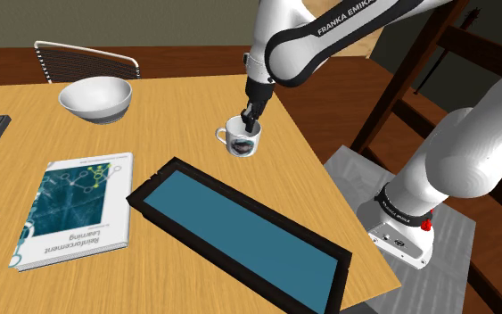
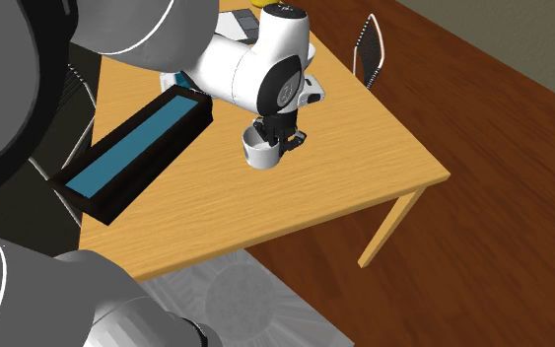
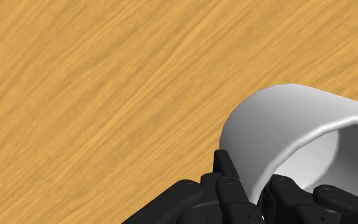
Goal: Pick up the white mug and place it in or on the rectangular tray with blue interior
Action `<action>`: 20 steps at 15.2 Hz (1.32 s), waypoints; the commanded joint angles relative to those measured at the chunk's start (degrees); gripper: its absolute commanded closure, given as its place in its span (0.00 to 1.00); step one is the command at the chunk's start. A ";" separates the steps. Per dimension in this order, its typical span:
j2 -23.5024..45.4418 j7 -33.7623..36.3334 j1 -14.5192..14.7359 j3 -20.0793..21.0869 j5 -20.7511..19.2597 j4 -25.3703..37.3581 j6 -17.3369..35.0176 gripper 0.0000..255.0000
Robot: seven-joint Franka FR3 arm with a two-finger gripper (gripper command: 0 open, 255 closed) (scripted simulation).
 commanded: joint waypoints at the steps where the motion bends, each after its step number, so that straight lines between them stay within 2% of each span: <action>1: -0.56 -0.02 0.01 -0.03 0.07 0.28 -0.82 1.00; 20: -8.71 0.11 -0.08 -0.91 0.42 7.98 -16.61 1.00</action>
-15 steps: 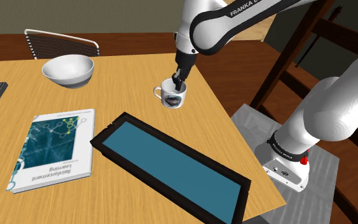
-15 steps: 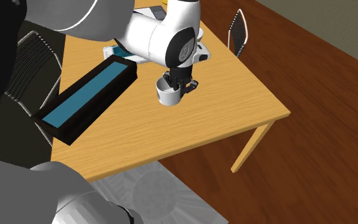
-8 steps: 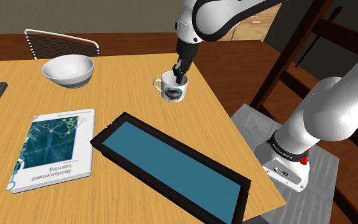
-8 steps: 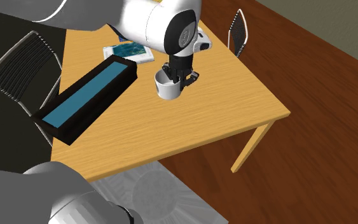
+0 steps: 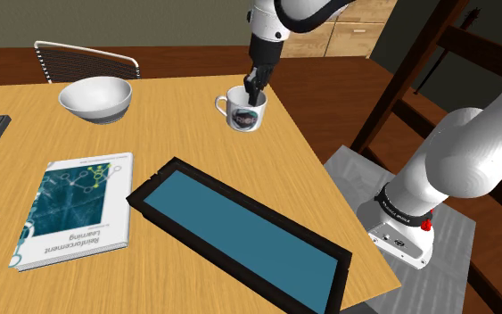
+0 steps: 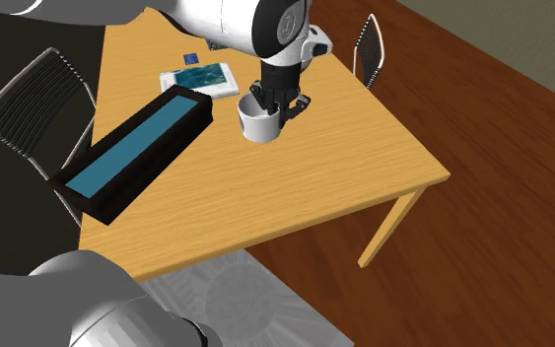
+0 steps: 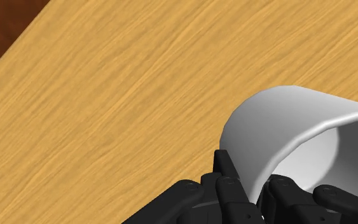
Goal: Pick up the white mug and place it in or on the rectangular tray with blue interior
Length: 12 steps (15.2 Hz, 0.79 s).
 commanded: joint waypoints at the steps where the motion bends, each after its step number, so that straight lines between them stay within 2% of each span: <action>1: -0.58 0.05 -0.04 -0.11 -0.04 1.20 -1.79 1.00; 12: -2.80 0.41 -0.18 -0.61 -0.26 7.72 -10.52 1.00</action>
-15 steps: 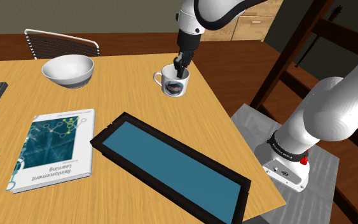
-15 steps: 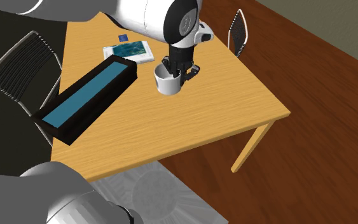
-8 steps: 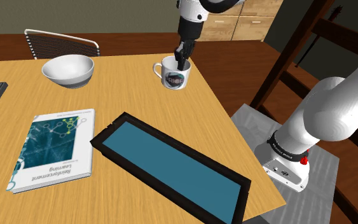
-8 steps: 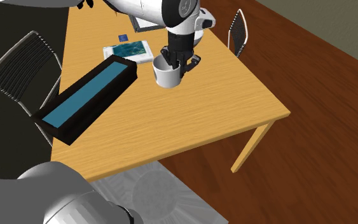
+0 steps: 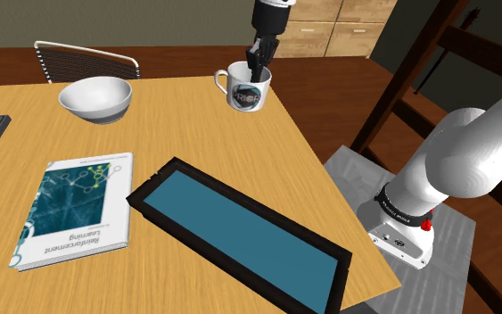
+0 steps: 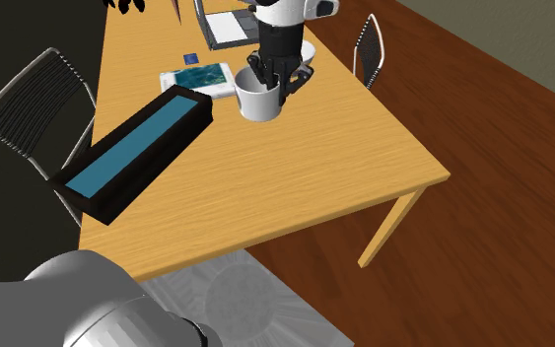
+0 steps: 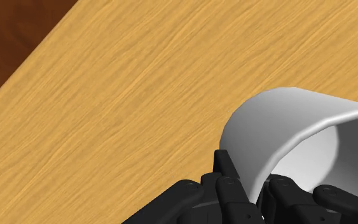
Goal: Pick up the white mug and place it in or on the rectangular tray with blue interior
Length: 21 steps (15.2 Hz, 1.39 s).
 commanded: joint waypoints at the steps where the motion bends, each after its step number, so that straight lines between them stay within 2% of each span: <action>1: -0.17 0.00 -0.05 -0.11 -0.05 0.98 -1.17 1.00; 11: -7.27 12.35 5.89 8.54 4.03 -3.74 -2.08 1.00; 21: -8.43 26.18 11.03 18.85 7.55 -1.98 -2.93 1.00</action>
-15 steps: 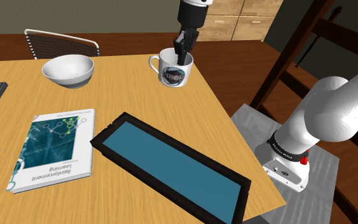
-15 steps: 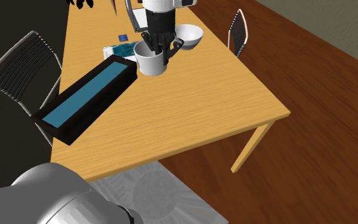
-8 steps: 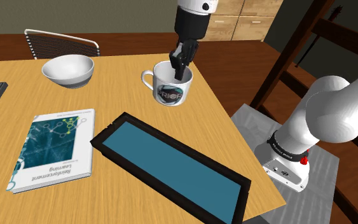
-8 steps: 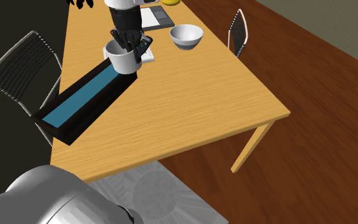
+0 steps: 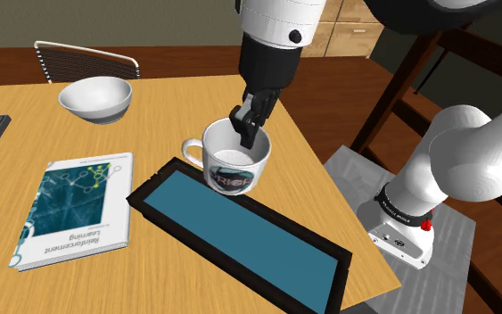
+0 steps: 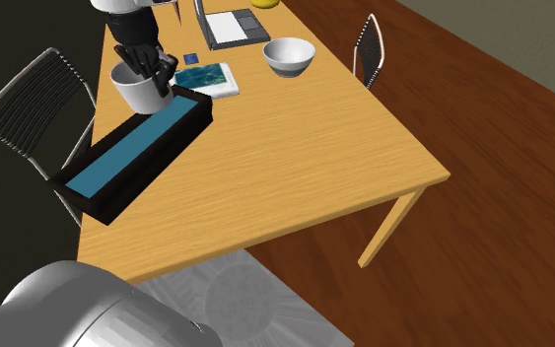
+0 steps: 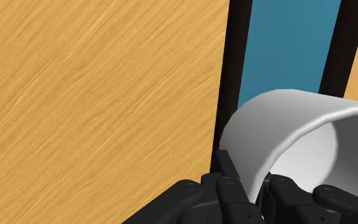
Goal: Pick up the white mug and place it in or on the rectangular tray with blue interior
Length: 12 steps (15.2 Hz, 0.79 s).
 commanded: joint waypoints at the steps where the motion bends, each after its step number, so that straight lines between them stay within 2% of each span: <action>1: 0.71 2.92 0.67 2.15 0.29 1.43 -0.29 1.00; 4: 1.72 6.95 1.57 5.26 0.61 3.13 -0.36 1.00; 12: 2.98 6.92 1.70 6.68 1.02 -2.00 5.99 1.00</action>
